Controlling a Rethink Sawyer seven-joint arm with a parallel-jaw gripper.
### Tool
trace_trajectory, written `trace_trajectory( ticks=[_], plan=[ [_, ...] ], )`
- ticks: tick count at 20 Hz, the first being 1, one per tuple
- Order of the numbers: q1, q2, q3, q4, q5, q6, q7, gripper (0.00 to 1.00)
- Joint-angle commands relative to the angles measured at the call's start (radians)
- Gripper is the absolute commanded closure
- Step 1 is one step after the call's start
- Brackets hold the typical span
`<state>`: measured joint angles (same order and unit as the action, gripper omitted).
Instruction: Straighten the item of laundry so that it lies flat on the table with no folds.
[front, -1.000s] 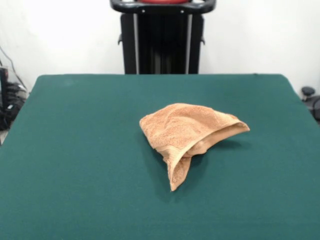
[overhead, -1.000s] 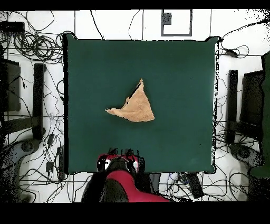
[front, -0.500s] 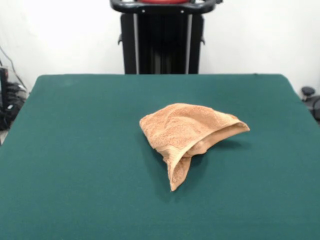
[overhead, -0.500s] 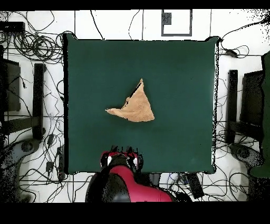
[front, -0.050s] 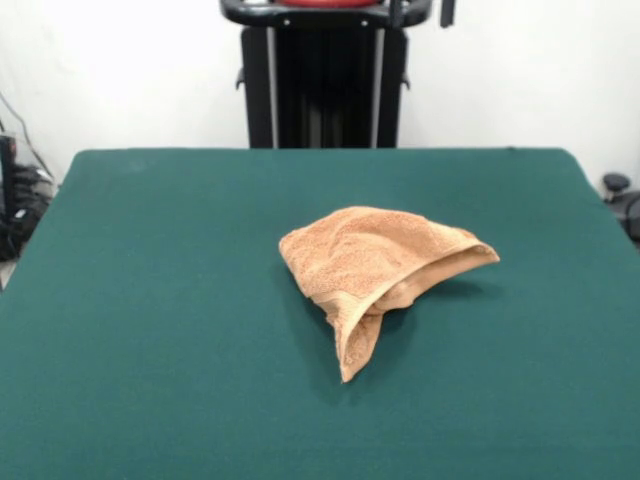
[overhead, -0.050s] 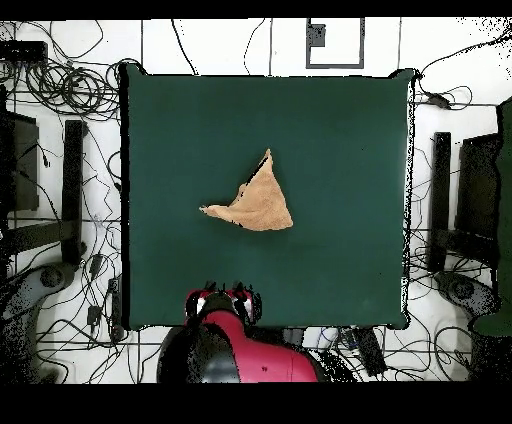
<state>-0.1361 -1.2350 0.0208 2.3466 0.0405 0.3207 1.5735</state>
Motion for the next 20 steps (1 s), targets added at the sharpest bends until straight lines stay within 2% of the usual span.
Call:
trace_trajectory(
  ticks=[1,6,14,17,20],
  plan=[
    [0.045,0.149,0.053,0.039,-0.05,-0.074,0.15,0.0],
    [0.072,0.156,0.029,0.026,-0.045,-0.068,0.159,0.0],
    [0.07,0.204,0.032,0.022,-0.052,-0.106,0.151,0.0],
    [0.073,0.19,0.031,0.014,-0.049,-0.078,0.152,0.0],
    [0.077,0.137,0.02,-0.003,-0.054,0.005,0.13,0.0]
  ],
)
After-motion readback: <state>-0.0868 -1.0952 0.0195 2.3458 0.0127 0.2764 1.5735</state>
